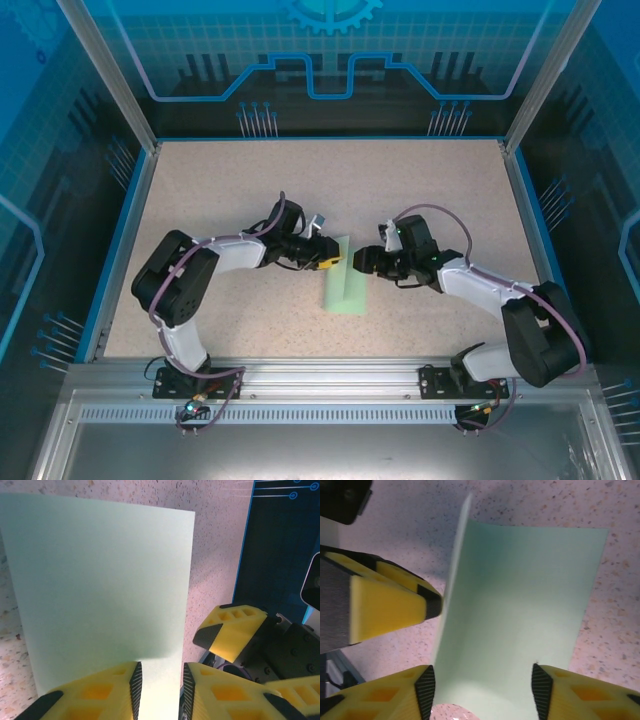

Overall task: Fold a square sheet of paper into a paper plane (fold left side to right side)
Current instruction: First fold in half a square sheet of paper at the center of the table.

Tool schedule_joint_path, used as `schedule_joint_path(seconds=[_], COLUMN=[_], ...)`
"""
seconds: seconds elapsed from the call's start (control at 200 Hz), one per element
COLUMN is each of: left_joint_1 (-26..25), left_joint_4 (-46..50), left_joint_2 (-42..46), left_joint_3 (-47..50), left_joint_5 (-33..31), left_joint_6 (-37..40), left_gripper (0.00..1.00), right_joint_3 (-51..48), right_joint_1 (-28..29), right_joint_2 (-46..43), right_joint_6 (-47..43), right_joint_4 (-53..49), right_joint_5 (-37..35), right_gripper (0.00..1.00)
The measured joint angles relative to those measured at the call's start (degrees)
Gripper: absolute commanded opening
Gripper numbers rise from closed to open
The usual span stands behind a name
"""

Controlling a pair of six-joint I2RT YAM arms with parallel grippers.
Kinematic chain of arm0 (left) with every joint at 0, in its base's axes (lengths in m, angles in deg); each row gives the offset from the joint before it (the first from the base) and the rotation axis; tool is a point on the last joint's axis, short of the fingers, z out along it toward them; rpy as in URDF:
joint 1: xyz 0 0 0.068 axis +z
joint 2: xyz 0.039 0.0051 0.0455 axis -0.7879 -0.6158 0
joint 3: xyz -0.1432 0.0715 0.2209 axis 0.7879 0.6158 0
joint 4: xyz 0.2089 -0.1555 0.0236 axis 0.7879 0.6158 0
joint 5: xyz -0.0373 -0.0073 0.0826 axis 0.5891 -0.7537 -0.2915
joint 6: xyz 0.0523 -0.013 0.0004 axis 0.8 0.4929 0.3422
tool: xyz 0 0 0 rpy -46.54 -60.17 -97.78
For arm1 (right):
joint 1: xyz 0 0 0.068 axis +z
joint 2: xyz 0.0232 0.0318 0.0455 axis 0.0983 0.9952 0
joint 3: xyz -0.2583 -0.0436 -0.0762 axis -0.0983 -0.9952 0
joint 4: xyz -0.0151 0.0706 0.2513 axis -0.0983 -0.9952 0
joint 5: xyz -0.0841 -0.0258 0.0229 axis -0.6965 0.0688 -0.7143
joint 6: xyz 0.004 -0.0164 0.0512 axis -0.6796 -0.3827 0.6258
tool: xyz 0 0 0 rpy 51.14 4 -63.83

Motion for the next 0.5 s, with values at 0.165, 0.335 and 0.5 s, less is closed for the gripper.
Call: schedule_joint_path(seconds=[0.165,0.335,0.5], left_joint_1=[0.0,0.0,0.0], left_joint_4=[0.0,0.0,0.0], left_joint_2=[-0.2,-0.2,-0.2], left_joint_3=[0.0,-0.1,-0.1], left_joint_5=[-0.1,-0.5,-0.7], left_joint_6=[-0.4,-0.4,-0.4], left_gripper=[0.24,0.20,0.18], right_joint_3=[-0.3,-0.1,0.2], right_joint_1=[0.1,0.7,1.7], right_joint_2=[2.3,6.6,9.1], right_joint_6=[3.3,5.6,7.0], right_joint_4=[6.0,8.7,10.3], right_joint_5=[3.6,5.1,6.3], right_gripper=[0.56,0.44,0.17])
